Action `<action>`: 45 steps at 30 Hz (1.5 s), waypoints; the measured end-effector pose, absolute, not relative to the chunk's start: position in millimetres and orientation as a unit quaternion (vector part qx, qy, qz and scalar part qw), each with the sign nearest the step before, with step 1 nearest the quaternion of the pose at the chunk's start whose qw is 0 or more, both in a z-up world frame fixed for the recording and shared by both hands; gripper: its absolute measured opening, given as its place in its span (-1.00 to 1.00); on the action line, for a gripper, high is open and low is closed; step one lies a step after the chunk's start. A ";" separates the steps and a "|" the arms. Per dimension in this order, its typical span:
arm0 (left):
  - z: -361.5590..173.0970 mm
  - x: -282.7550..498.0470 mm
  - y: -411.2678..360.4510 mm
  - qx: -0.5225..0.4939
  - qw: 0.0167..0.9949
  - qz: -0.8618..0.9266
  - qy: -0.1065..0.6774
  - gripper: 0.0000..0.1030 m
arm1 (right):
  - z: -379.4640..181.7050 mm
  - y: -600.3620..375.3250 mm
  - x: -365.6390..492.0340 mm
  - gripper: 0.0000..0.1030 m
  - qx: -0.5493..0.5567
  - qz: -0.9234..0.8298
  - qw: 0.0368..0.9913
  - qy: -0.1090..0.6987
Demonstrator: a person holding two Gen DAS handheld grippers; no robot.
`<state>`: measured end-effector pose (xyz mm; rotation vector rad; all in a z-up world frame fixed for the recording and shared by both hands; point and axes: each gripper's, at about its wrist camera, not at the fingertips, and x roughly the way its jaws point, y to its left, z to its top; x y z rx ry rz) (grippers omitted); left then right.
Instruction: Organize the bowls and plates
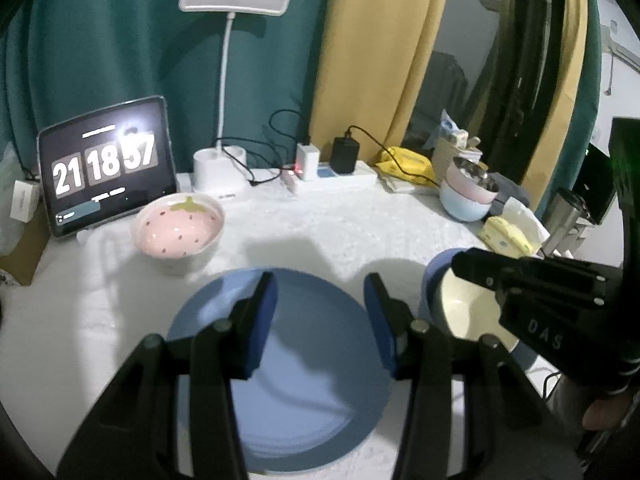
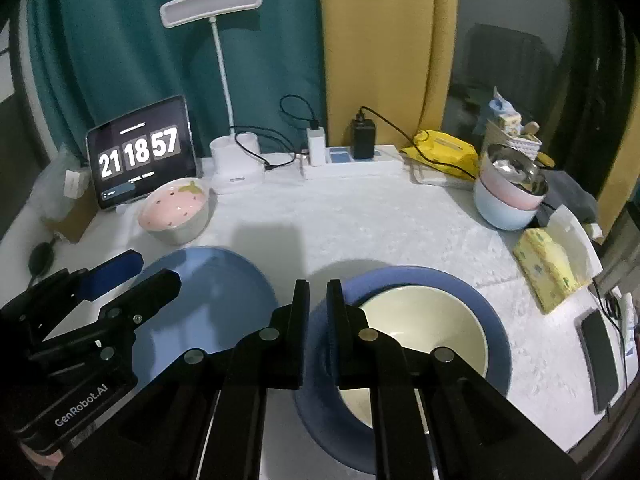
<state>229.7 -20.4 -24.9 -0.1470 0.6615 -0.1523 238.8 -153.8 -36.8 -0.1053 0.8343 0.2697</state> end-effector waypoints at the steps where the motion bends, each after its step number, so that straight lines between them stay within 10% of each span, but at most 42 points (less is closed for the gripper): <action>1: -25.2 230.4 -17.3 -0.074 0.940 -0.073 0.324 -0.10 | -36.7 -150.8 239.4 -0.82 -0.052 0.132 0.904 0.404; 45: -47.2 264.6 115.2 -0.111 0.937 0.005 0.331 -0.04 | -51.9 -19.8 295.2 -0.81 -0.089 0.193 0.885 0.414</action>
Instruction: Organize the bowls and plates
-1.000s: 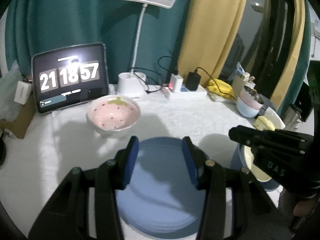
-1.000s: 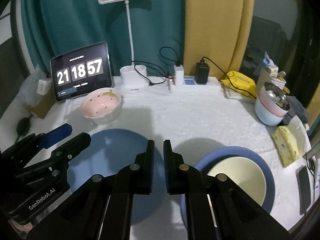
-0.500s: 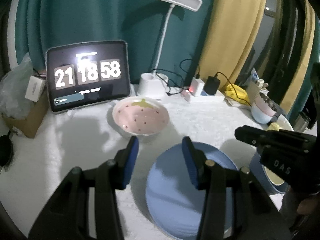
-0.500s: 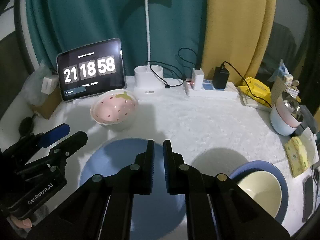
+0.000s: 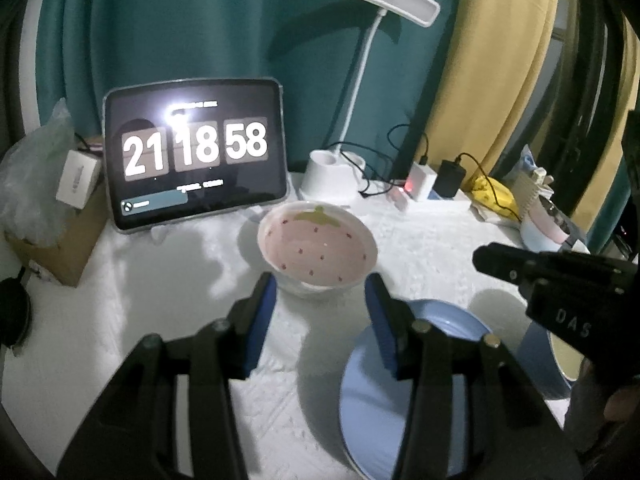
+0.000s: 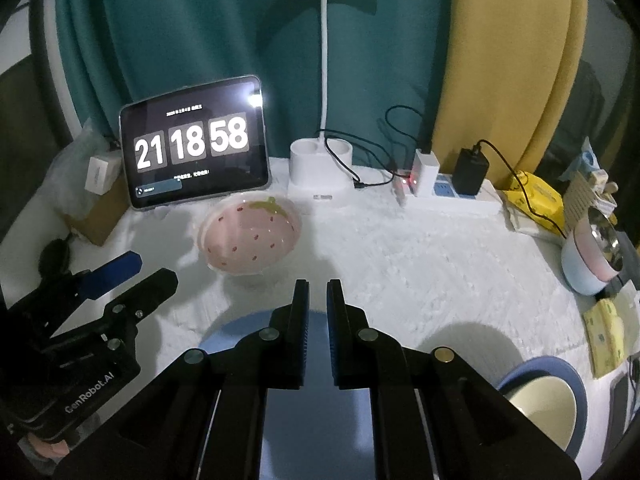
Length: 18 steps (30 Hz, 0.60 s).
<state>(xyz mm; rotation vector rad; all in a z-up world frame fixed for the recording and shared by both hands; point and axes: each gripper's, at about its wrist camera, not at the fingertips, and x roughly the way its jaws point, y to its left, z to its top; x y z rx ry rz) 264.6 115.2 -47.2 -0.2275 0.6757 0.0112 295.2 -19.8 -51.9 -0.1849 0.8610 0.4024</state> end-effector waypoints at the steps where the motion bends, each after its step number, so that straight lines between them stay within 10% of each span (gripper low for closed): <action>1: -47.9 267.3 117.6 -0.110 0.937 0.007 0.332 -0.01 | -52.9 -18.5 297.1 -0.81 -0.089 0.194 0.885 0.415; 18: -83.0 312.9 148.8 -0.133 0.920 0.021 0.368 0.23 | -90.3 7.0 341.6 -0.54 -0.050 0.210 0.865 0.454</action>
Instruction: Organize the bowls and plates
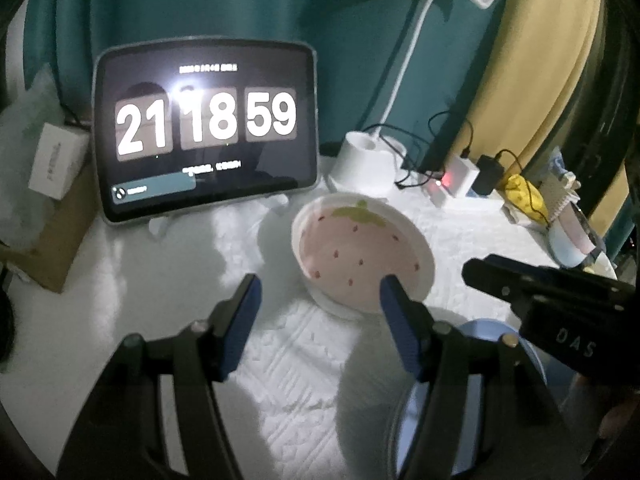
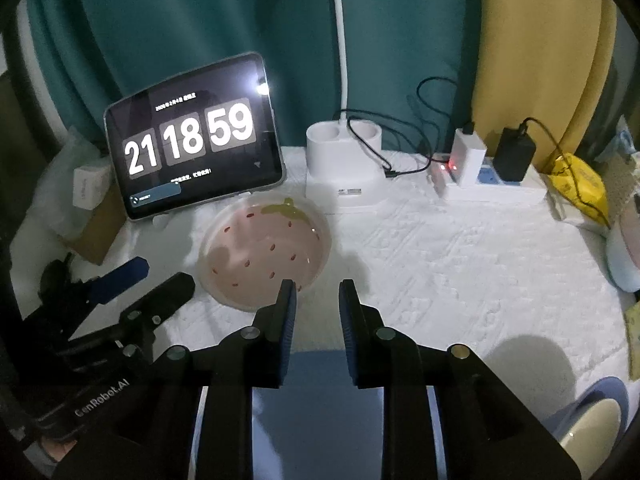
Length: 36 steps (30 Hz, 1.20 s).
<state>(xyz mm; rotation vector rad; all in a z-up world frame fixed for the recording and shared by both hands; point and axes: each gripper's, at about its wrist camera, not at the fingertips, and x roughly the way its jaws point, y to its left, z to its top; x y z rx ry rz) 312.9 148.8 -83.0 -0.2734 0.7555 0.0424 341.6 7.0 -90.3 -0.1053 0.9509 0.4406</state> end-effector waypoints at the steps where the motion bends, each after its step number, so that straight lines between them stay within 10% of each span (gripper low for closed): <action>1: -84.9 314.9 149.3 -0.134 0.919 0.021 0.370 0.23 | -93.2 9.0 344.3 -0.54 -0.050 0.210 0.863 0.456; 30: -129.6 347.1 157.2 -0.135 0.896 0.034 0.421 0.21 | -164.3 32.1 390.4 -0.52 -0.040 0.218 0.828 0.515; 36: -131.8 348.3 150.3 -0.132 0.896 0.011 0.424 -0.29 | -163.0 35.5 389.6 -0.63 -0.046 0.229 0.830 0.506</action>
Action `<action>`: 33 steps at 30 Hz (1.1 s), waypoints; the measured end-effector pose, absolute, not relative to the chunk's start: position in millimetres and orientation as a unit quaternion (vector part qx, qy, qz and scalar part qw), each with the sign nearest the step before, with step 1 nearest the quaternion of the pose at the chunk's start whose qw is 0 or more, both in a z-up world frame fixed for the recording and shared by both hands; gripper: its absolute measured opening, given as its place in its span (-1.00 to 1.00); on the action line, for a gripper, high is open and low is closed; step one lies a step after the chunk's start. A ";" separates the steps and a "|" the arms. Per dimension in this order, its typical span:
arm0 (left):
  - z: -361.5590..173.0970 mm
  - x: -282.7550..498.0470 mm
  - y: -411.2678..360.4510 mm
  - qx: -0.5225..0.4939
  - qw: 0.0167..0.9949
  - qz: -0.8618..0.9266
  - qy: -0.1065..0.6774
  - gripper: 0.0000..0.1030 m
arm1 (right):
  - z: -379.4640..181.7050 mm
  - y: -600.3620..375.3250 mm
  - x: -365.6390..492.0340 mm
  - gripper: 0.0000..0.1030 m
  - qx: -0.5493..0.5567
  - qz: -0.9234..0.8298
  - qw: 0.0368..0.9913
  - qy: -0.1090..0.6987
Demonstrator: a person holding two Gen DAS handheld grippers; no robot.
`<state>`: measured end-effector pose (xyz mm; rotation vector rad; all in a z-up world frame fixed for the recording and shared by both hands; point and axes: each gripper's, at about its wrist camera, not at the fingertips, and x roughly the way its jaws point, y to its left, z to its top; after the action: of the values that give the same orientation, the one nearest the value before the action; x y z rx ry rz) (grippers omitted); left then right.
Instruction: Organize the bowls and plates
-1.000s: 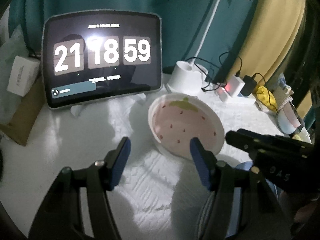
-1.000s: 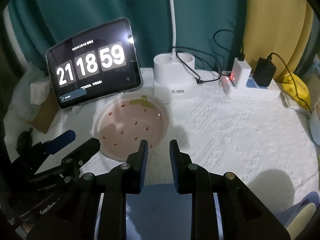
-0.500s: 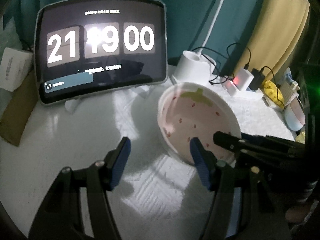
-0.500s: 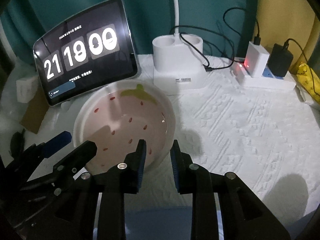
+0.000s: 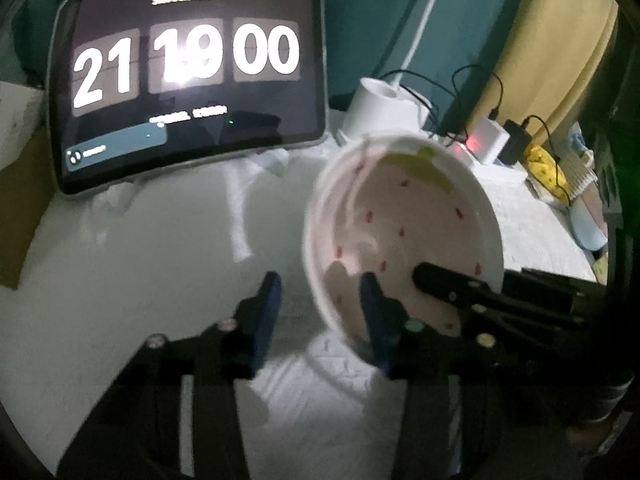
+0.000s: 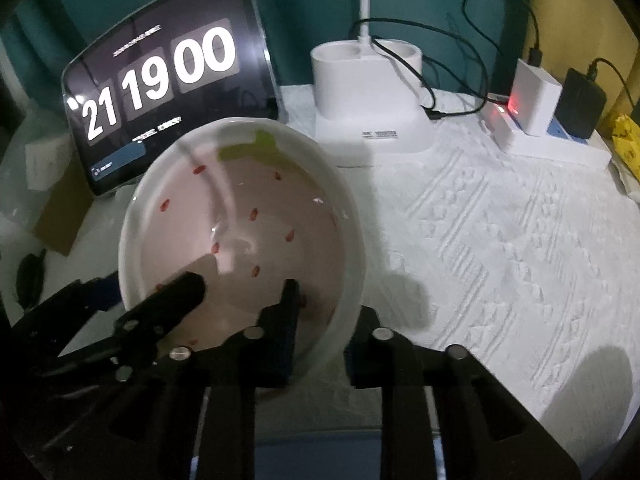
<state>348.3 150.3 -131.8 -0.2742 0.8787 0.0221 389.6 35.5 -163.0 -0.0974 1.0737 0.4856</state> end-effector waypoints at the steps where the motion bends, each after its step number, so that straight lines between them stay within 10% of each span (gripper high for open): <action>1: -133.5 348.7 149.1 -0.133 0.894 0.006 0.427 -0.35 | -162.2 35.9 389.4 -0.64 -0.047 0.230 0.831 0.504; 33: -95.2 315.5 129.0 -0.119 0.912 0.001 0.393 -0.55 | -108.2 23.5 355.4 -0.70 -0.039 0.237 0.853 0.463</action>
<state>315.5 129.0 -95.2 -0.2443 0.8099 0.0018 355.4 23.5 -108.2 -0.0828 0.9746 0.4980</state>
